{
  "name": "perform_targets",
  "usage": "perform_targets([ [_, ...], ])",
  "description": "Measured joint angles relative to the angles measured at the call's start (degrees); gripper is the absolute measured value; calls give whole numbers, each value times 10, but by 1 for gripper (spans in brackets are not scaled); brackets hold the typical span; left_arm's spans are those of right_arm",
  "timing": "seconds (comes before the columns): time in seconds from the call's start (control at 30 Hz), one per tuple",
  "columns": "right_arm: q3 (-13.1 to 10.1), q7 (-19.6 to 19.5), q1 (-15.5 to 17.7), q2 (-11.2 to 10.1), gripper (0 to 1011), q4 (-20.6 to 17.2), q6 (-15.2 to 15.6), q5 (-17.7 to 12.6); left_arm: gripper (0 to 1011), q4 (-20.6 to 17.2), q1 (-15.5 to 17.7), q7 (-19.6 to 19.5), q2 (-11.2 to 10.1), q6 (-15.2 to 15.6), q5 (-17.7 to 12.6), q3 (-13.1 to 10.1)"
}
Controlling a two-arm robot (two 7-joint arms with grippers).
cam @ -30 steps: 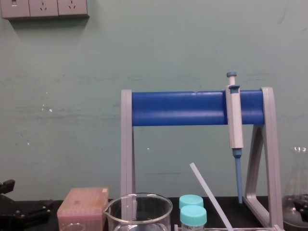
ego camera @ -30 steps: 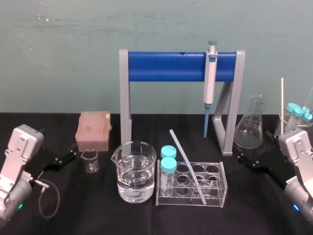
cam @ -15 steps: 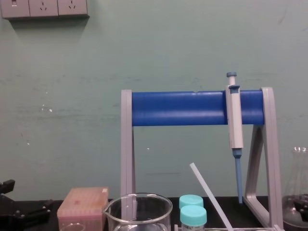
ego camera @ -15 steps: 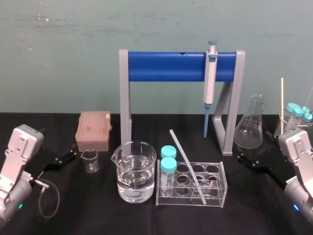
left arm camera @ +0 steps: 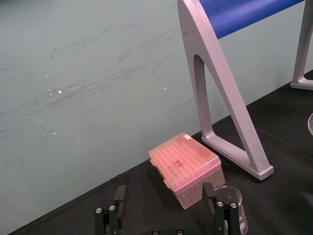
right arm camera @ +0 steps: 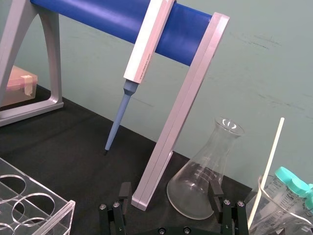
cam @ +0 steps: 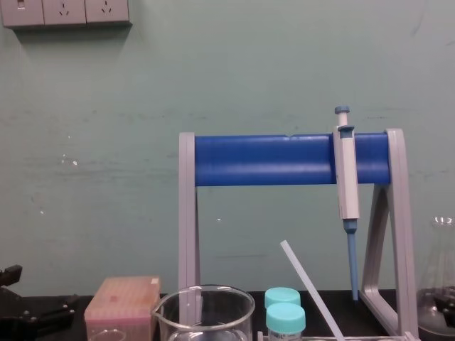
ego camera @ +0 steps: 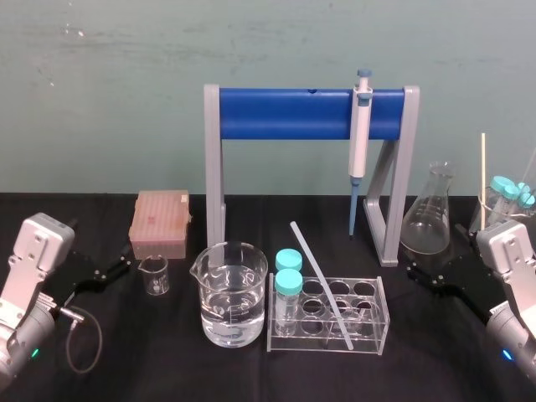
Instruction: Pick up the stirring rod with one hand, then place it down.
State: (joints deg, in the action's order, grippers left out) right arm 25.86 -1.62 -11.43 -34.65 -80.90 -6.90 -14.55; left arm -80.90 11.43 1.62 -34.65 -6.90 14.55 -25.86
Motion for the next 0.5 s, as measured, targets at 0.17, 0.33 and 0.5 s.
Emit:
perform_targets([
  [0.17, 0, 0, 0, 0, 1000, 0, 0, 0, 1000, 0, 0, 0, 0, 0, 0, 0],
  [0.33, 0, 0, 0, 0, 1000, 0, 0, 0, 1000, 0, 0, 0, 0, 0, 0, 0],
  [0.5, -7, 3, -1, 2, 1000, 2, 0, 0, 1000, 0, 0, 0, 0, 0, 0, 0],
])
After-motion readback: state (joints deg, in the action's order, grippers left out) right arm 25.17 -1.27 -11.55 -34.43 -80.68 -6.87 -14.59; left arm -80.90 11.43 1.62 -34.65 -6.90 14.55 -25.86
